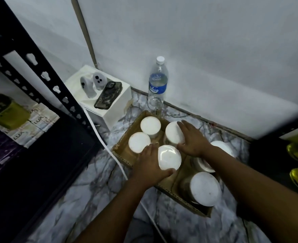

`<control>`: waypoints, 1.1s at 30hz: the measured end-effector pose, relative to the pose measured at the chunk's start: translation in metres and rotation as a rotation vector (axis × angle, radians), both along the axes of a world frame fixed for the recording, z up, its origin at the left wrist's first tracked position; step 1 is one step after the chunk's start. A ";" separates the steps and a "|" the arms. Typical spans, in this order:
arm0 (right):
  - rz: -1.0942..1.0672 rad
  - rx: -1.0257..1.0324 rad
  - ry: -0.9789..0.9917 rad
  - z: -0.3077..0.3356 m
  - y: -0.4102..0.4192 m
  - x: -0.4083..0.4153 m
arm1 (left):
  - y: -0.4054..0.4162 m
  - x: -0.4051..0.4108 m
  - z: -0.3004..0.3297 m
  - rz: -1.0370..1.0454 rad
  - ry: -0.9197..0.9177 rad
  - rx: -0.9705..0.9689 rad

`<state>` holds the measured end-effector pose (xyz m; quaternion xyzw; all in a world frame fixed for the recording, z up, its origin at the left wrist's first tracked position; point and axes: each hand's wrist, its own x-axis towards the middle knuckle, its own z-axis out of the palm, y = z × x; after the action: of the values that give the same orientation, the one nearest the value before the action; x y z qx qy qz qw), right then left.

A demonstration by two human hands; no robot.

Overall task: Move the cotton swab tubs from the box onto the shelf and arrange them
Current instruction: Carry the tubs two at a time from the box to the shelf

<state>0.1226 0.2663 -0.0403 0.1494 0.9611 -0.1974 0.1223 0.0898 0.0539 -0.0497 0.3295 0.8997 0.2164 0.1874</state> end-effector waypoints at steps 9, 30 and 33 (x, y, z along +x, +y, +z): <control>0.030 -0.006 0.071 -0.022 0.011 -0.007 | 0.004 0.014 -0.022 0.030 -0.098 0.121; -0.250 -0.333 0.313 -0.031 0.002 -0.005 | 0.003 0.006 -0.041 0.341 -0.413 0.465; -0.290 -0.355 0.360 -0.030 -0.002 -0.001 | -0.001 -0.001 -0.035 0.389 -0.384 0.510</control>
<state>0.1212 0.2648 -0.0699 0.2239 0.8864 -0.4014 -0.0554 0.0892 0.0532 -0.0851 0.1418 0.8111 0.5232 0.2199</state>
